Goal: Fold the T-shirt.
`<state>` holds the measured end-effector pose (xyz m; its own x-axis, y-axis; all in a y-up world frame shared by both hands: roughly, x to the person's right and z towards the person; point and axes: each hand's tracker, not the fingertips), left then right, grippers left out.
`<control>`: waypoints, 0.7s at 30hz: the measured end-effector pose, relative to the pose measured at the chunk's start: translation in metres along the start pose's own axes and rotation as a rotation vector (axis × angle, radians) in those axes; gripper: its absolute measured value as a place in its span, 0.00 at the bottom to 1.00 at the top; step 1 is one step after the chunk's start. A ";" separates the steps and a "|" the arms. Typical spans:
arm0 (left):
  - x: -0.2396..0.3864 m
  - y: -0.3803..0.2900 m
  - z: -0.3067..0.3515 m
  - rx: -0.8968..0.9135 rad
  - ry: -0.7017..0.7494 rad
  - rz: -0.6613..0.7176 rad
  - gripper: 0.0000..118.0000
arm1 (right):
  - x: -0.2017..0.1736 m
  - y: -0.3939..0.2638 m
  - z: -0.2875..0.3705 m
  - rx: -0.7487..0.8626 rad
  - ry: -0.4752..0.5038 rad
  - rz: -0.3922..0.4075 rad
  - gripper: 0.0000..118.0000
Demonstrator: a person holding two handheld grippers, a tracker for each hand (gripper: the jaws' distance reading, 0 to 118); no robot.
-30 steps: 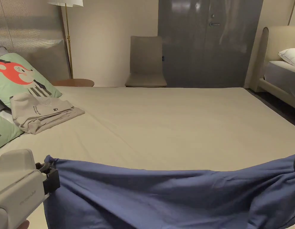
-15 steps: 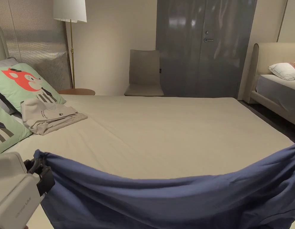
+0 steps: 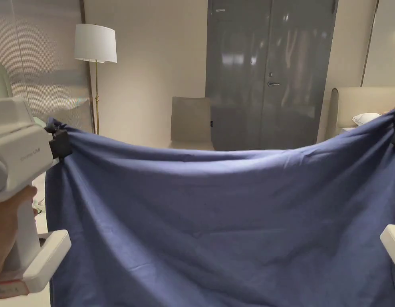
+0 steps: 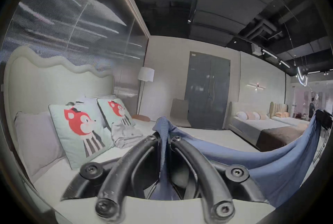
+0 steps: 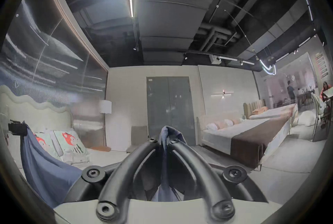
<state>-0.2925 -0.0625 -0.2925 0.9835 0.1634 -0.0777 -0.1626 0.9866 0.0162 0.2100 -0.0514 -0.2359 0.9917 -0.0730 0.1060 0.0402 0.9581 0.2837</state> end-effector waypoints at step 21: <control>0.033 0.113 -0.221 0.076 0.038 0.033 0.00 | -0.046 0.056 -0.241 0.083 -0.055 -0.016 0.03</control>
<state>-0.2961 0.0547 -0.5138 0.9738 0.1971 -0.1137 -0.1869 0.9778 0.0944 0.1961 0.0721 -0.4541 0.9828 -0.1055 0.1517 0.0438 0.9306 0.3634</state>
